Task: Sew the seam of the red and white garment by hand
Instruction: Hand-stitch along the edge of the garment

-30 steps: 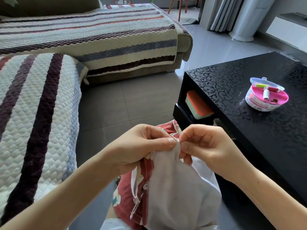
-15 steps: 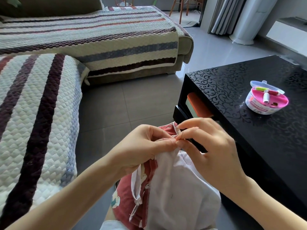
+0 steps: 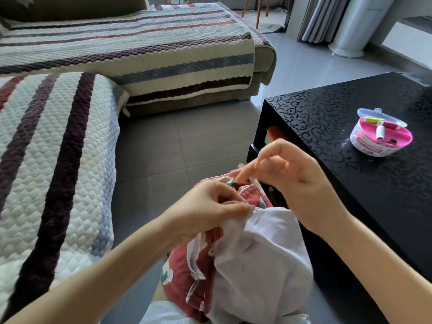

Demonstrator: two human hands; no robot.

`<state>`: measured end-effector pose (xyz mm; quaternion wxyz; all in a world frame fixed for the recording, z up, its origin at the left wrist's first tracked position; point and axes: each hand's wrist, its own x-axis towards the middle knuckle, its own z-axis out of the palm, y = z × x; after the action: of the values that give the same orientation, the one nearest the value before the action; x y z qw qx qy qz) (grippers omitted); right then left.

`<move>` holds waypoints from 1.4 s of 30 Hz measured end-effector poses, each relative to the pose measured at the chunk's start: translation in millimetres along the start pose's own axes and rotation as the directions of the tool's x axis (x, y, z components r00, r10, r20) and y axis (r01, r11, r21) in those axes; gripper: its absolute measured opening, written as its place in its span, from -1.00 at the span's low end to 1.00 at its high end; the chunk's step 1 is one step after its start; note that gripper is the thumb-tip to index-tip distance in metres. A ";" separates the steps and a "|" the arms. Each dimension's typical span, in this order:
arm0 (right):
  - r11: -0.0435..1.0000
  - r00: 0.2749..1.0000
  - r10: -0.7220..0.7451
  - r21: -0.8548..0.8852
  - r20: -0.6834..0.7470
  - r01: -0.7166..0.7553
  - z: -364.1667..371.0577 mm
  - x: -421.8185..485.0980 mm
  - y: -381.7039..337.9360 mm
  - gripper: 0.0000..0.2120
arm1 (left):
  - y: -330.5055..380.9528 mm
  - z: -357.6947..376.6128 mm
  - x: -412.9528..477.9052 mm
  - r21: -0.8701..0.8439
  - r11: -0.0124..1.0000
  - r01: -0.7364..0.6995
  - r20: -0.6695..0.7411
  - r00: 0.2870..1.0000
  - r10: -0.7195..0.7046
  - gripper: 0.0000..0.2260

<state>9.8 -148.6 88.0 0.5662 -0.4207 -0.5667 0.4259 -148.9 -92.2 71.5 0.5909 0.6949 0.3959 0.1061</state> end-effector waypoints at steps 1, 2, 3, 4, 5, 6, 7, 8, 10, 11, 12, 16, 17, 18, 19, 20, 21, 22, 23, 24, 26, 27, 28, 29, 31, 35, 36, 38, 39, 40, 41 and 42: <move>0.950 0.982 0.182 0.248 0.047 -0.188 -4.4 5.4 3.5 -0.88 | -1.3 -3.0 1.0 -0.039 0.999 0.005 0.018 1.000 -0.004 -0.84; 0.848 0.944 0.311 0.418 0.107 -0.327 -11.3 10.2 7.4 -0.90 | -1.8 -5.5 1.5 -0.071 0.997 0.010 0.040 0.999 -0.007 -0.85; 0.748 0.905 0.399 0.518 0.150 -0.415 -18.5 15.2 11.2 -0.92 | -2.4 -8.2 1.8 -0.101 0.995 0.015 0.069 0.998 -0.008 -0.85; 0.671 0.873 0.461 0.581 0.159 -0.460 -27.5 20.4 17.9 -0.94 | -2.9 -10.4 1.8 -0.136 0.990 0.026 0.099 0.995 -0.013 -0.85; 0.617 0.849 0.510 0.628 0.141 -0.474 -37.6 26.4 26.7 -0.96 | -3.4 -12.2 0.8 -0.173 0.984 0.042 0.123 0.992 -0.020 -0.84; 0.589 0.828 0.553 0.658 0.094 -0.468 -48.6 32.8 37.9 -0.93 | -3.3 -13.7 -1.0 -0.211 0.975 0.063 0.140 0.990 -0.033 -0.85; 0.584 0.806 0.591 0.672 0.033 -0.455 -61.4 39.7 49.5 -0.88 | -3.5 -14.8 -1.3 -0.242 0.967 0.079 0.153 0.987 -0.043 -0.87; 0.604 0.773 0.632 0.662 -0.058 -0.444 -76.8 47.2 65.7 -0.84 | -2.4 -16.0 -2.5 -0.268 0.959 0.093 0.163 0.985 -0.050 -0.88; 0.701 0.640 0.686 0.553 -0.346 -0.451 -110.5 60.9 99.6 -0.78 | 0.1 -18.1 -5.0 -0.278 0.955 0.098 0.168 0.984 -0.052 -0.91; 0.746 0.534 0.666 0.477 -0.520 -0.465 -125.1 64.9 113.4 -0.79 | 0.2 -18.9 -5.7 -0.273 0.957 0.094 0.165 0.985 -0.050 -0.91; 0.778 0.423 0.607 0.397 -0.672 -0.486 -138.0 66.1 123.7 -0.80 | 1.3 -19.7 -7.4 -0.275 0.957 0.098 0.165 0.985 -0.053 -0.91; 0.783 0.365 0.293 0.003 -0.884 -0.622 -143.2 69.1 126.2 -0.82 | 2.5 -20.5 -10.2 -0.279 0.955 0.103 0.159 0.985 -0.060 -0.90; 0.805 0.525 0.291 -0.092 -0.800 -0.586 -128.3 71.3 112.8 -0.84 | 1.7 -21.1 -9.8 -0.286 0.952 0.107 0.162 0.985 -0.062 -0.90; 0.826 0.686 0.321 -0.160 -0.653 -0.540 -111.1 70.6 97.4 -0.84 | 1.7 -21.6 -9.0 -0.290 0.951 0.111 0.171 0.983 -0.063 -0.91; 0.848 0.812 0.361 -0.201 -0.459 -0.491 -92.8 66.0 78.2 -0.85 | 1.3 -22.2 -8.3 -0.290 0.950 0.113 0.179 0.982 -0.063 -0.91; 0.876 0.893 0.379 -0.218 -0.241 -0.431 -77.2 57.5 61.0 -0.87 | 1.3 -23.0 -8.2 -0.295 0.948 0.118 0.188 0.980 -0.063 -0.91; 0.900 0.926 0.374 -0.223 -0.045 -0.374 -64.2 47.8 46.0 -0.90 | 1.2 -24.2 -8.0 -0.312 0.942 0.122 0.198 0.978 -0.062 -0.91; 0.913 0.924 0.366 -0.233 0.109 -0.334 -55.2 38.1 36.4 -0.90 | 1.2 -25.3 -8.5 -0.337 0.933 0.131 0.209 0.976 -0.062 -0.91; 0.919 0.906 0.360 -0.250 0.222 -0.304 -48.8 28.4 30.4 -0.87 | 1.6 -26.0 -8.5 -0.357 0.924 0.136 0.223 0.973 -0.057 -0.91; 0.923 0.887 0.354 -0.266 0.297 -0.279 -44.6 20.5 28.2 -0.85 | 2.7 -27.1 -9.2 -0.365 0.921 0.135 0.238 0.970 -0.048 -0.91; 0.922 0.867 0.352 -0.290 0.353 -0.256 -40.7 11.5 30.4 -0.77 | 4.5 -28.5 -10.4 -0.368 0.922 0.123 0.260 0.965 -0.026 -0.91; 0.920 0.861 0.355 -0.302 0.364 -0.251 -40.0 9.4 33.1 -0.72 | 4.9 -29.6 -10.5 -0.371 0.921 0.122 0.267 0.963 -0.020 -0.91; 0.922 0.864 0.346 -0.303 0.365 -0.241 -39.8 7.8 36.0 -0.68 | 6.1 -29.8 -11.1 -0.373 0.919 0.123 0.275 0.961 -0.017 -0.91; 0.929 0.878 0.321 -0.299 0.356 -0.219 -39.3 6.2 37.6 -0.65 | 6.3 -30.3 -11.4 -0.374 0.919 0.125 0.282 0.959 -0.016 -0.91; 0.941 0.905 0.271 -0.287 0.329 -0.178 -38.7 4.0 39.2 -0.62 | 7.3 -30.4 -12.8 -0.375 0.919 0.121 0.295 0.955 -0.005 -0.90; 0.939 0.911 0.230 -0.325 0.342 -0.116 -35.0 2.3 41.8 -0.67 | 8.1 -30.6 -14.7 -0.375 0.921 0.109 0.312 0.950 0.015 -0.89; 0.936 0.909 0.226 -0.338 0.350 -0.102 -33.7 2.4 42.0 -0.70 | 8.9 -30.8 -15.1 -0.377 0.920 0.109 0.316 0.949 0.017 -0.89; 0.930 0.909 0.211 -0.359 0.359 -0.074 -31.6 3.1 41.0 -0.80 | 10.1 -31.1 -15.9 -0.375 0.921 0.106 0.316 0.949 0.019 -0.88; 0.928 0.910 0.201 -0.368 0.363 -0.058 -30.7 3.5 40.6 -0.85 | 10.7 -31.1 -16.2 -0.374 0.921 0.105 0.315 0.949 0.020 -0.88; 0.927 0.911 0.191 -0.372 0.366 -0.045 -30.1 3.9 41.1 -0.86 | 11.1 -31.5 -16.4 -0.374 0.921 0.106 0.314 0.949 0.018 -0.88; 0.927 0.910 0.184 -0.373 0.371 -0.036 -29.7 3.9 42.3 -0.85 | 11.1 -31.6 -16.3 -0.377 0.920 0.108 0.311 0.950 0.016 -0.88; 0.928 0.912 0.180 -0.372 0.369 -0.032 -29.5 3.8 44.0 -0.83 | 10.8 -32.0 -16.3 -0.378 0.919 0.110 0.308 0.951 0.013 -0.89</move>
<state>39.0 -132.3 46.8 0.3289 -0.4521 -0.7135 0.4224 -174.9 -79.4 95.4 0.7738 0.5608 0.2885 0.0597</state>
